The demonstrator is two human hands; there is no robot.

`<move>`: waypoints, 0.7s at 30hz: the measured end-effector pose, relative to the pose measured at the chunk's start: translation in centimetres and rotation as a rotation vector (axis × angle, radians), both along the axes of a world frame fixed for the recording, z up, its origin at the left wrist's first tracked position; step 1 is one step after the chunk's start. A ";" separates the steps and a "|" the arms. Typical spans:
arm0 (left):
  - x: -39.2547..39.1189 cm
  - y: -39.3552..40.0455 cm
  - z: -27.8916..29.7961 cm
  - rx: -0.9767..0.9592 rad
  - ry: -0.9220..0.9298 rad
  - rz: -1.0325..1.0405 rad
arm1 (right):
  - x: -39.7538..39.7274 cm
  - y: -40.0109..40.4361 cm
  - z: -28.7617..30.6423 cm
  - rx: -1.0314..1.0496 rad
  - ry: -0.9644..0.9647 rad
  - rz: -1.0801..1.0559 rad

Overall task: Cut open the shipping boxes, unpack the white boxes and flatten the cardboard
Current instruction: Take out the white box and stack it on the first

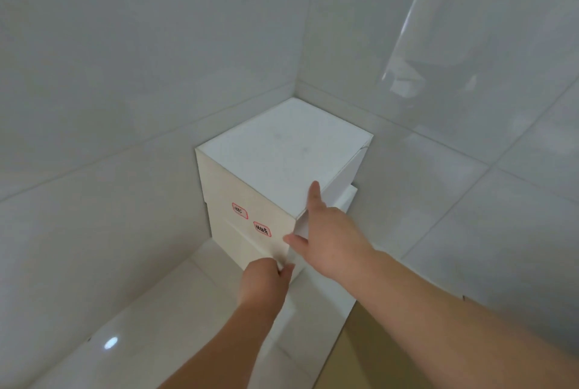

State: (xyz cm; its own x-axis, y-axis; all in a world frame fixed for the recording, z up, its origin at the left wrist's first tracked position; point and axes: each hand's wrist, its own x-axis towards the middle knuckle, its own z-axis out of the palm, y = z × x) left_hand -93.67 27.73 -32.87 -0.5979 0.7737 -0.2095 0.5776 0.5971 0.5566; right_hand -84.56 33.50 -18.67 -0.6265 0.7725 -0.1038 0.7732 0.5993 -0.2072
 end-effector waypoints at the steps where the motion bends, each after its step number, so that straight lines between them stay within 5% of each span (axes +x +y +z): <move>1: 0.2 -0.1 -0.1 0.008 -0.035 0.019 | 0.1 -0.1 0.1 0.018 -0.023 0.029; 9: 1.1 -1.2 0.3 0.134 -0.301 0.150 | 0.3 0.7 0.5 -0.025 0.032 0.068; 13: 2.4 -1.0 0.7 0.179 -0.441 0.055 | 1.8 1.7 -1.4 -0.107 0.255 0.105; 17: -1.2 -0.4 1.6 0.024 -0.137 0.019 | 2.4 2.9 -4.0 -0.403 0.613 -0.380; 21: -2.5 -0.5 1.9 0.104 -0.146 0.053 | -1.1 3.6 -6.6 -0.922 0.877 -0.824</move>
State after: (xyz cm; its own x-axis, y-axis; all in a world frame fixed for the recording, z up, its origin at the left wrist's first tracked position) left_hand -96.14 27.23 -30.94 -0.6076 0.7639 -0.2175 0.4551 0.5593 0.6929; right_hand -85.67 37.11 -25.24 -0.1832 0.8027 -0.5676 0.2543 -0.5191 -0.8160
